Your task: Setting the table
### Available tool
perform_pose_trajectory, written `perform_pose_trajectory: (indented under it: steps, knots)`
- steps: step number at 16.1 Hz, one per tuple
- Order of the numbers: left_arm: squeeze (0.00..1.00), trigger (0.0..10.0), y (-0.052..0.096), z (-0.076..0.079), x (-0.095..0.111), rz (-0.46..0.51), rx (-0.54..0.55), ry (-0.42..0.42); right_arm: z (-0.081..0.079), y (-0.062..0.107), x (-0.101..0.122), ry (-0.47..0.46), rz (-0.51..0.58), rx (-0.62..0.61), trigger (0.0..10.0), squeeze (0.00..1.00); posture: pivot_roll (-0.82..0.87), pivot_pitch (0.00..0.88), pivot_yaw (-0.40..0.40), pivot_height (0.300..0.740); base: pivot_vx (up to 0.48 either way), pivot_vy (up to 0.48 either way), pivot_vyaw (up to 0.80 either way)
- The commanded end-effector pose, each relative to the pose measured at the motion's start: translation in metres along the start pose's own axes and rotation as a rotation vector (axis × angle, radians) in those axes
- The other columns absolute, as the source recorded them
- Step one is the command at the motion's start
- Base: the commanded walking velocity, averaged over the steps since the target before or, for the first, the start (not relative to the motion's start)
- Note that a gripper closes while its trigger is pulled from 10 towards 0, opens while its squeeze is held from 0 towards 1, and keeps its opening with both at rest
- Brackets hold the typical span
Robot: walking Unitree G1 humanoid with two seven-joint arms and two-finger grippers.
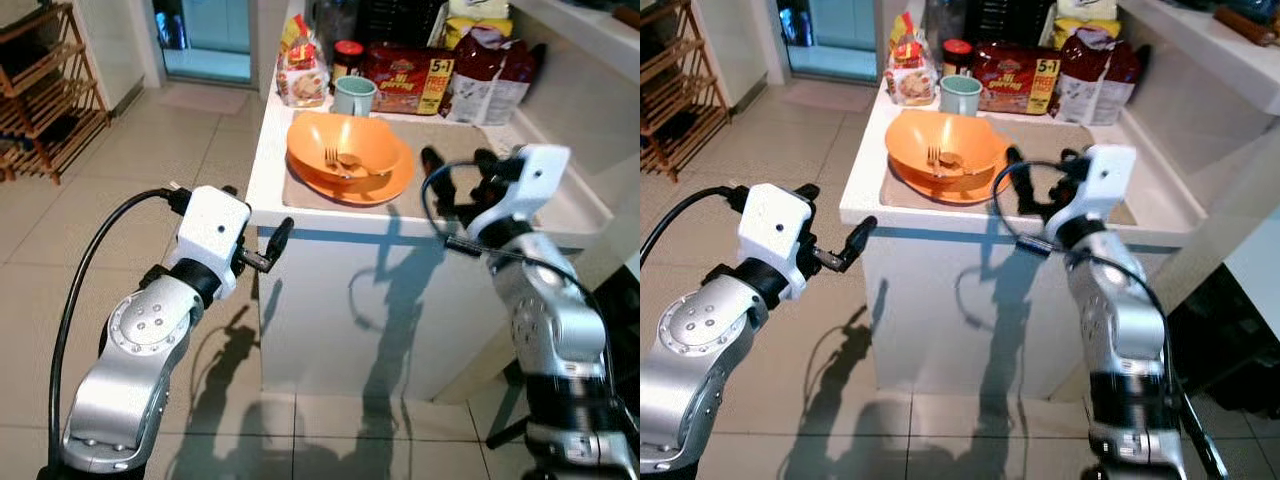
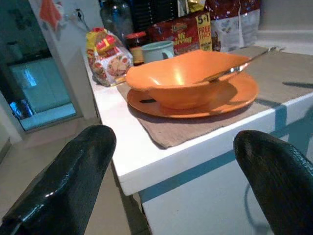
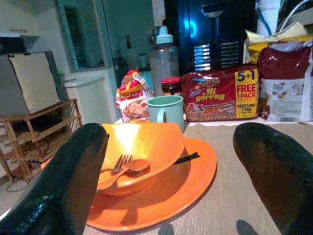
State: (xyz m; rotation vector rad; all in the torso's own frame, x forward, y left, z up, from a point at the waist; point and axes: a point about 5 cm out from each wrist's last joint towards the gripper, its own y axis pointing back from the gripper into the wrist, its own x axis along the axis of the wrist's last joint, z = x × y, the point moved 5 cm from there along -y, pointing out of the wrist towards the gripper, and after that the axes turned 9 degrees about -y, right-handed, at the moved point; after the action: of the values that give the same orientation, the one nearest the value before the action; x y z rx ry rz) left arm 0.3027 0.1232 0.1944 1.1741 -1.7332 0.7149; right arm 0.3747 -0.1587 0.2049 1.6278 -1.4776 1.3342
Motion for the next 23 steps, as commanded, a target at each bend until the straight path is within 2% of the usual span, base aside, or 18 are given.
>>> perform_pose_trajectory:
  steps: [1, 2, 5, 9, 15, 18, 21, 22, 23]
  knots:
    - [0.0, 10.0, 0.0, 0.007, 0.003, 0.008, -0.026, -0.001, 0.008, -0.003, 0.0, -0.029, 0.0, -0.004, 10.0, 0.68, 0.1, 0.0, -0.086, 0.74, 0.0, 0.0, 0.0]
    - [0.0, 10.0, -0.001, 0.007, 0.002, 0.004, -0.022, -0.003, 0.008, -0.007, -0.003, -0.043, -0.008, 0.014, 10.0, 0.0, 0.1, 0.0, -0.085, 0.74, 0.0, 0.0, 0.0]
    - [0.0, 10.0, 0.0, 0.014, 0.005, 0.013, -0.08, 0.001, 0.004, -0.026, -0.008, -0.062, -0.027, 0.088, 10.0, 0.0, 0.11, 0.0, -0.087, 0.74, 0.0, 0.0, 0.0]
    - [0.0, 10.0, 0.003, 0.021, 0.005, 0.016, -0.12, -0.003, -0.003, -0.039, -0.011, -0.049, -0.042, 0.152, 10.0, 0.0, 0.12, 0.0, -0.083, 0.74, 0.0, 0.0, 0.0]
    - [0.0, 10.0, 0.003, 0.026, 0.004, 0.009, -0.155, -0.007, -0.01, -0.051, -0.032, 0.026, -0.123, 0.191, 10.0, 0.0, 0.12, 0.0, -0.083, 0.74, 0.0, 0.0, 0.0]
    - [0.0, 10.0, 0.003, 0.028, 0.004, 0.008, -0.161, -0.006, -0.013, -0.055, -0.036, 0.03, -0.14, 0.205, 10.0, 0.0, 0.12, 0.0, -0.084, 0.74, 0.0, 0.0, 0.0]
    - [0.0, 10.0, 0.002, 0.028, 0.004, 0.007, -0.16, -0.005, -0.01, -0.059, -0.039, 0.05, -0.15, 0.179, 10.0, 0.0, 0.11, 0.0, -0.085, 0.74, 0.0, 0.0, 0.0]
    - [0.0, 10.0, 0.002, 0.028, 0.005, 0.007, -0.16, -0.005, -0.009, -0.06, -0.04, 0.054, -0.152, 0.172, 8.7, 0.0, 0.11, 0.0, -0.086, 0.74, 0.0, 0.0, 0.0]
    - [0.0, 10.0, 0.002, 0.028, 0.005, 0.008, -0.16, -0.005, -0.009, -0.06, -0.04, 0.056, -0.153, 0.169, 6.1, 0.0, 0.11, 0.0, -0.086, 0.74, 0.0, 0.0, 0.0]
